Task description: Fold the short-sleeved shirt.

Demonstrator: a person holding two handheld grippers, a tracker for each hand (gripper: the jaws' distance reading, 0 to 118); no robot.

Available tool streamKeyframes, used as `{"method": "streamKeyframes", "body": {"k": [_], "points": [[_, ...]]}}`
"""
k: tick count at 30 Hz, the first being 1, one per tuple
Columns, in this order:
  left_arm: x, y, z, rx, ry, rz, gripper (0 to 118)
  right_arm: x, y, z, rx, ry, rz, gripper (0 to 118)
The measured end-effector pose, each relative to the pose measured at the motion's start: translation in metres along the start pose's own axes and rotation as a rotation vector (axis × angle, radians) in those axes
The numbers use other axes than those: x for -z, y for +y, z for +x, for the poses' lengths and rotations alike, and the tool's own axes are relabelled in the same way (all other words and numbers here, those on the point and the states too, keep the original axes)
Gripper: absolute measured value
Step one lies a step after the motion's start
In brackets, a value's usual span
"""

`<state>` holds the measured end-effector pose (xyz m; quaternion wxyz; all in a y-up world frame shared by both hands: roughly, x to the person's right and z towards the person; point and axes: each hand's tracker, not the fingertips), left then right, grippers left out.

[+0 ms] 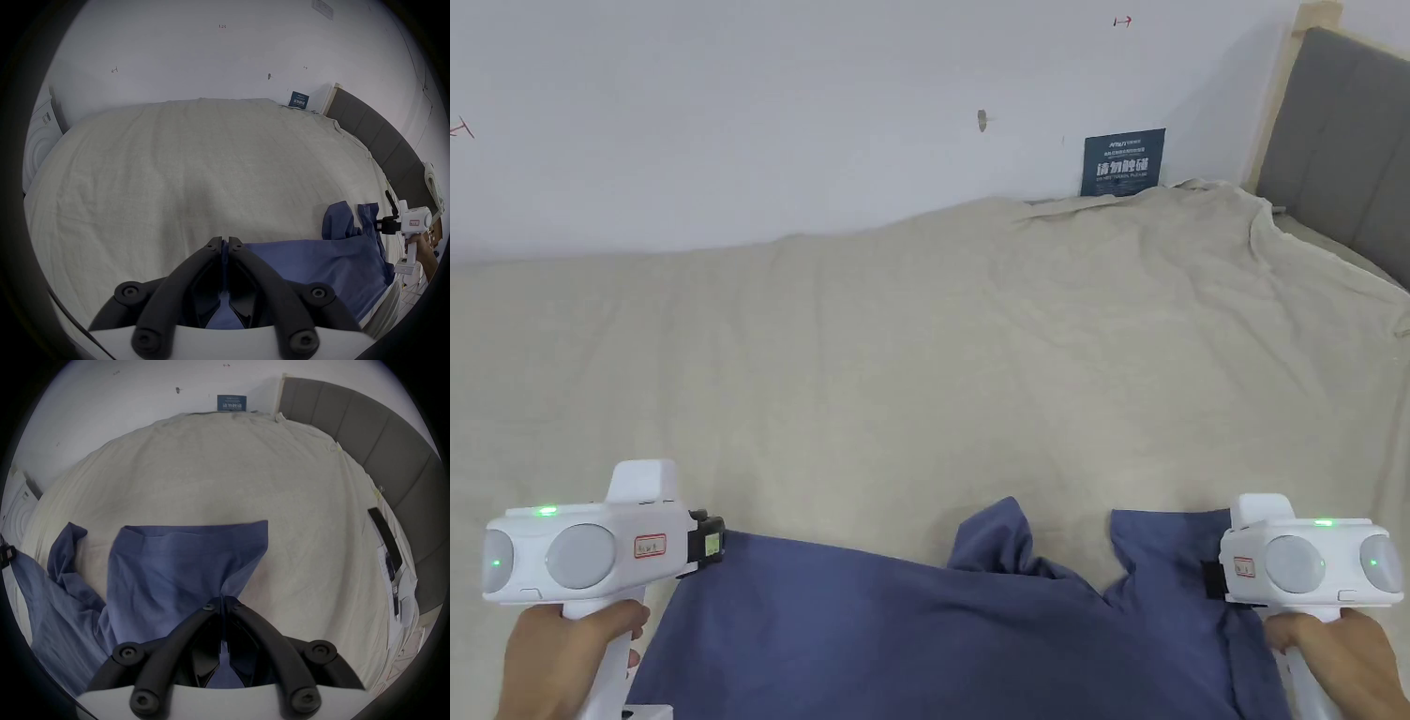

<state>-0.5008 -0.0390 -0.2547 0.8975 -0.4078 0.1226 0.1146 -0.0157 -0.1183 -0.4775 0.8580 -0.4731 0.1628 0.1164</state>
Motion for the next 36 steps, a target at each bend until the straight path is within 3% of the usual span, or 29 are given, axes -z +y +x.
{"method": "streamKeyframes", "body": {"k": [10,20,36], "points": [[-0.033,0.01,-0.012,-0.093,0.078,0.114,2,-0.111,0.04,0.009,-0.023,0.073,0.405,2],[-0.141,0.064,-0.036,-0.176,0.089,0.381,2,-0.214,0.101,0.007,-0.068,0.123,0.7,2],[-0.285,0.196,-0.017,-0.006,0.197,0.651,2,-0.331,0.223,-0.011,-0.076,0.135,0.977,2]]}}
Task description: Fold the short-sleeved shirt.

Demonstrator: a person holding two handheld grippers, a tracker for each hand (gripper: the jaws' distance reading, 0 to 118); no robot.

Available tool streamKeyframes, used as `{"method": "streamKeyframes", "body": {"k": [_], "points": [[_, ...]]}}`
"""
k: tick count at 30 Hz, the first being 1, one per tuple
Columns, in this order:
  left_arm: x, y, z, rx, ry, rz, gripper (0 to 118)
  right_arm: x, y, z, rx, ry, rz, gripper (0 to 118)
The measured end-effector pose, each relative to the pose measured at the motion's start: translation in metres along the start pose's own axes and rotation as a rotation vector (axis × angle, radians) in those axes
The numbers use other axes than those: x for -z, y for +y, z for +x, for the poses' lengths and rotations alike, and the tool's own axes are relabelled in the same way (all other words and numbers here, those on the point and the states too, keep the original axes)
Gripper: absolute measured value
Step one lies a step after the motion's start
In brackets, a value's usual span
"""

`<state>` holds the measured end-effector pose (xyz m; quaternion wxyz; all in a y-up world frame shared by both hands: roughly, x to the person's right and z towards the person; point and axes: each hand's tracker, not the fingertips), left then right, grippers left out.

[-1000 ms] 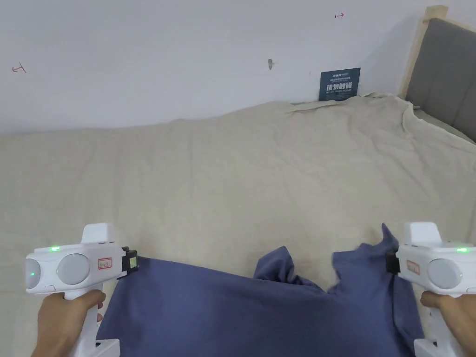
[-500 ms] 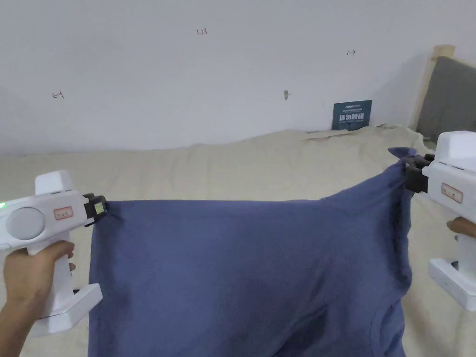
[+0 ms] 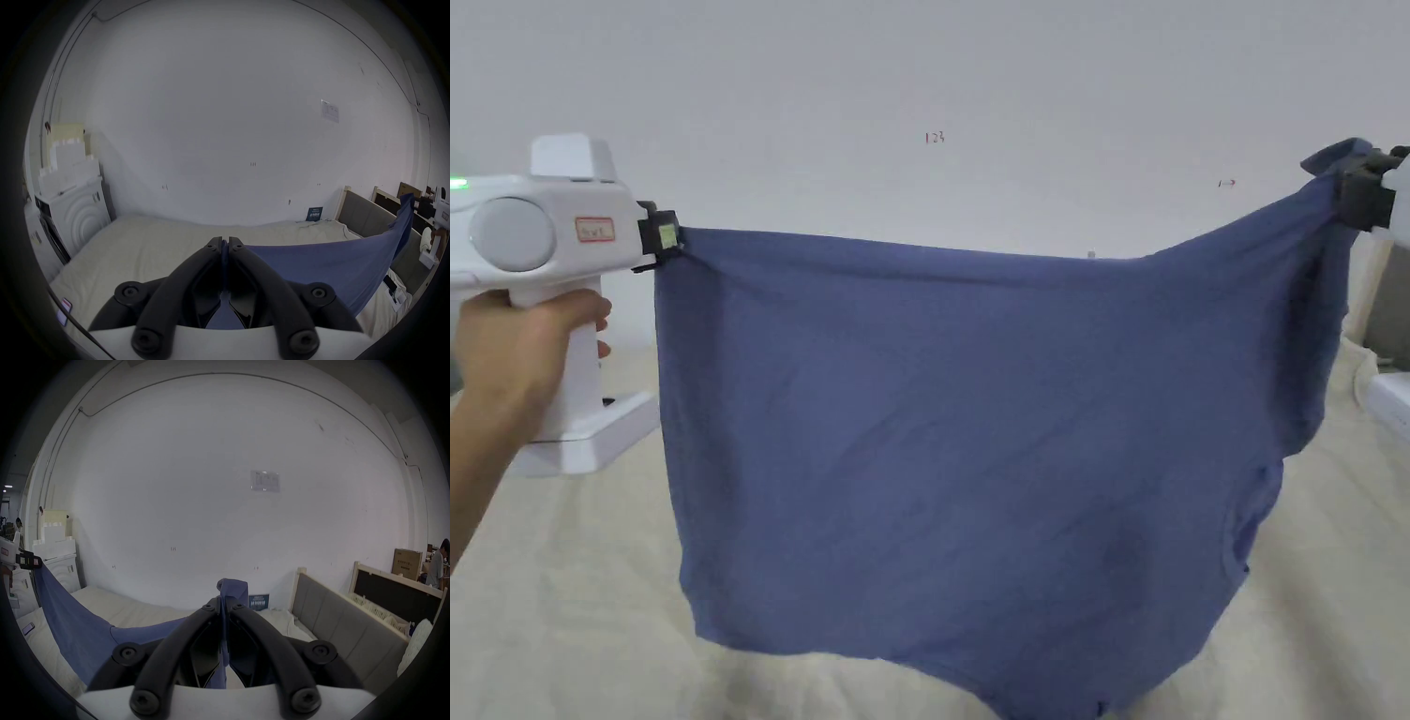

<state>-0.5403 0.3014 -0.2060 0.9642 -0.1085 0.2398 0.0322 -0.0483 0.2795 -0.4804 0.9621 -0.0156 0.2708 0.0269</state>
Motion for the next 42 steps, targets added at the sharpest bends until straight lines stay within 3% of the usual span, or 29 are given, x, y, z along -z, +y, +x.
{"method": "streamKeyframes", "body": {"k": [10,17,30,42], "points": [[0.023,0.071,0.007,0.03,0.042,0.102,2,0.054,0.081,0.016,0.032,-0.044,0.138,2],[0.045,0.06,0.006,0.038,0.045,0.095,2,0.058,0.086,0.01,0.015,-0.039,0.177,2],[0.102,-0.086,0.014,0.071,0.033,-0.18,2,0.058,-0.06,0.001,0.0,0.009,-0.06,2],[0.087,-0.226,0.004,0.007,0.044,-0.393,2,0.018,-0.195,0.006,0.037,0.058,-0.271,2]]}}
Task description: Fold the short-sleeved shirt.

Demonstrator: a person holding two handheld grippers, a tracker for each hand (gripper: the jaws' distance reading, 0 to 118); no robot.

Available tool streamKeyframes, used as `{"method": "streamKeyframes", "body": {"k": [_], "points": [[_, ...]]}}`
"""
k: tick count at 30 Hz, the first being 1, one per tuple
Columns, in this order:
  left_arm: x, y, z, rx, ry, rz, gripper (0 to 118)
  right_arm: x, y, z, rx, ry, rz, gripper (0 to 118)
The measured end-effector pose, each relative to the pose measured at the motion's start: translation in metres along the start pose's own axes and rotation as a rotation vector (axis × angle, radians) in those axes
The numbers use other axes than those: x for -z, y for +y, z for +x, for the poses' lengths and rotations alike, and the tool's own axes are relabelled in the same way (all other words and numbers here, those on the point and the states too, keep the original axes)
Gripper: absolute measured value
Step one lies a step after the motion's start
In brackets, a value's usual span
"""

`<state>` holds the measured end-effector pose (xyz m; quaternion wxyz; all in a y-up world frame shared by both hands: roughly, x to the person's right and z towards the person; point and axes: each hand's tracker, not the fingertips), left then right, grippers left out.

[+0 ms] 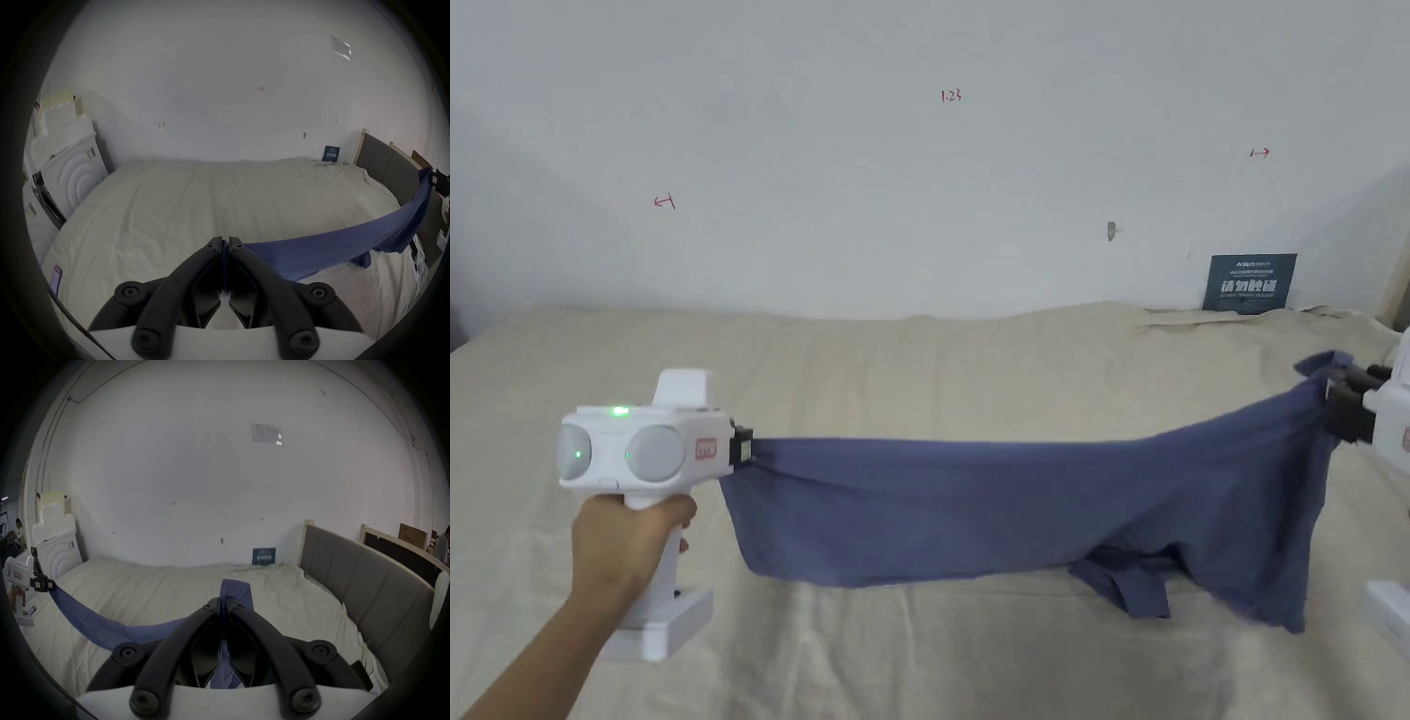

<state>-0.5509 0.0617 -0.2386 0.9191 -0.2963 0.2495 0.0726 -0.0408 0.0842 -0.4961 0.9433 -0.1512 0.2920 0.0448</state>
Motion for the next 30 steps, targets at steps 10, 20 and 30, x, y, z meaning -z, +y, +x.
{"method": "streamKeyframes", "body": {"k": [10,20,30], "points": [[-0.013,-0.093,-0.009,-0.058,-0.01,-0.085,2,-0.061,-0.079,-0.018,0.055,0.025,-0.125,2],[-0.066,-0.16,-0.007,-0.054,-0.022,-0.144,2,-0.154,-0.149,-0.027,0.167,0.06,-0.239,2],[-0.114,-0.23,-0.014,-0.035,-0.031,-0.22,2,-0.245,-0.196,-0.019,0.203,0.089,-0.341,2]]}}
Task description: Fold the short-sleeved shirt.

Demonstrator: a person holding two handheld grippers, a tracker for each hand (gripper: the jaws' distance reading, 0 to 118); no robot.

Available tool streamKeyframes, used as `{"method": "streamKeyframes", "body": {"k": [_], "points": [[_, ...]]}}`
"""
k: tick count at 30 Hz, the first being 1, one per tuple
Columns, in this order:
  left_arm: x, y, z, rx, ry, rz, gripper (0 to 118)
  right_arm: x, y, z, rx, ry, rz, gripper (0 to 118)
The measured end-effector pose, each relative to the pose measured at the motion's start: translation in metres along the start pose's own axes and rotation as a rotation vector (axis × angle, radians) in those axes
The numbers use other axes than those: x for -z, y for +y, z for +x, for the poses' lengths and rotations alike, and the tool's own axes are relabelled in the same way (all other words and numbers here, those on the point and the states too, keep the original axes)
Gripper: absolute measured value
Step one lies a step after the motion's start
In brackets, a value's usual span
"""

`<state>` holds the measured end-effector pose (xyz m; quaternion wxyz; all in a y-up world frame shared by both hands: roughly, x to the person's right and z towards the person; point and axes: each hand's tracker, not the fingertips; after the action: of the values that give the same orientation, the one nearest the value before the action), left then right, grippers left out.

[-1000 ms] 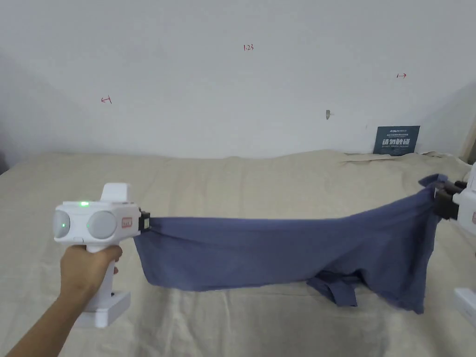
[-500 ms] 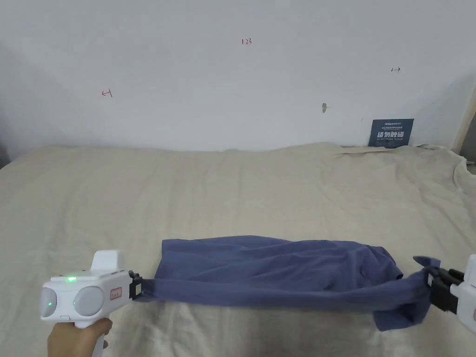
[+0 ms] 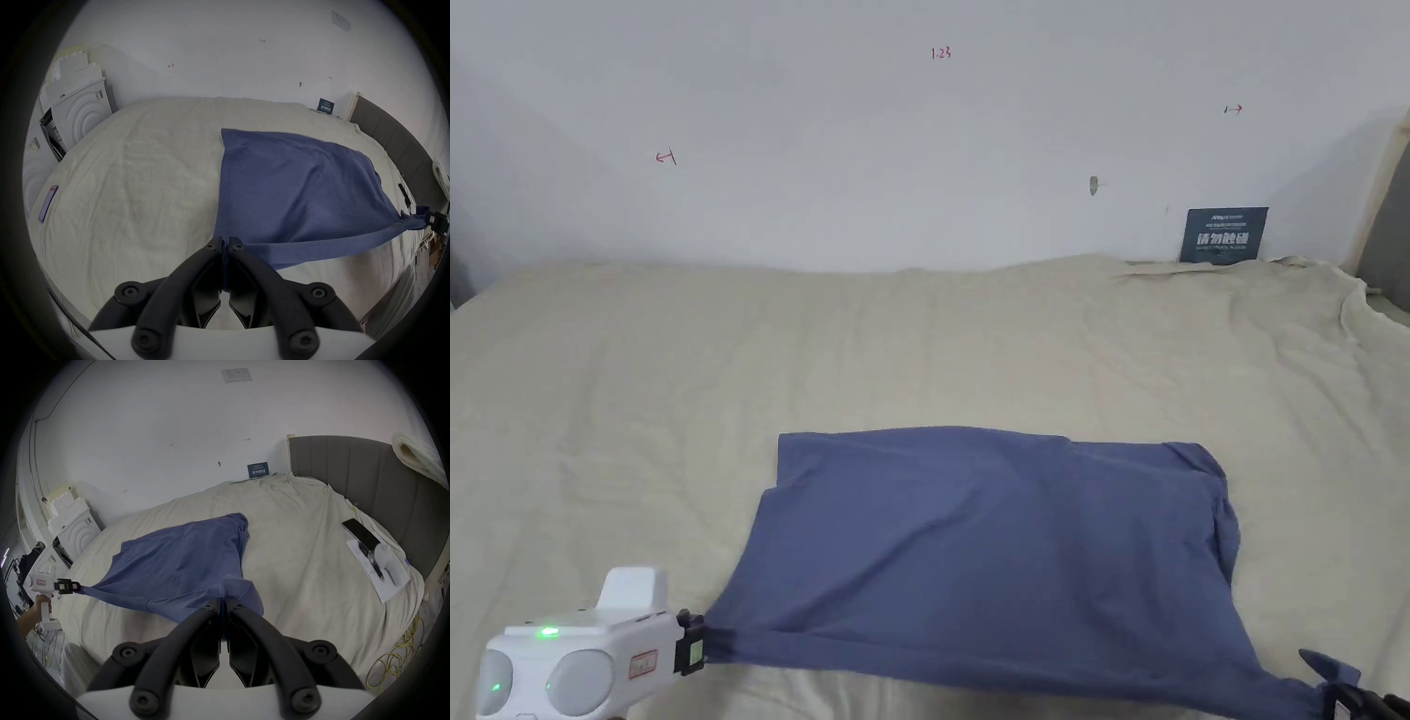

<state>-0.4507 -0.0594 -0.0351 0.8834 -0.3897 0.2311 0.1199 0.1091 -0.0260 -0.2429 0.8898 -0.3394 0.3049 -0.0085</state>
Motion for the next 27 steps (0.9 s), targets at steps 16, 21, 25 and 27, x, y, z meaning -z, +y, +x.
{"method": "streamKeyframes", "body": {"k": [16,21,25,27], "points": [[-0.027,-0.068,-0.009,0.008,0.007,-0.085,2,-0.03,-0.05,0.014,-0.021,0.027,-0.117,2],[-0.005,-0.076,-0.007,0.02,0.029,-0.121,2,-0.001,-0.052,0.016,-0.022,-0.002,-0.148,2],[0.012,-0.083,-0.006,-0.001,0.052,-0.153,2,0.034,-0.056,0.023,-0.006,-0.038,-0.194,2],[0.004,-0.078,0.001,-0.013,0.057,-0.161,2,0.05,-0.06,0.029,0.023,-0.059,-0.247,2]]}}
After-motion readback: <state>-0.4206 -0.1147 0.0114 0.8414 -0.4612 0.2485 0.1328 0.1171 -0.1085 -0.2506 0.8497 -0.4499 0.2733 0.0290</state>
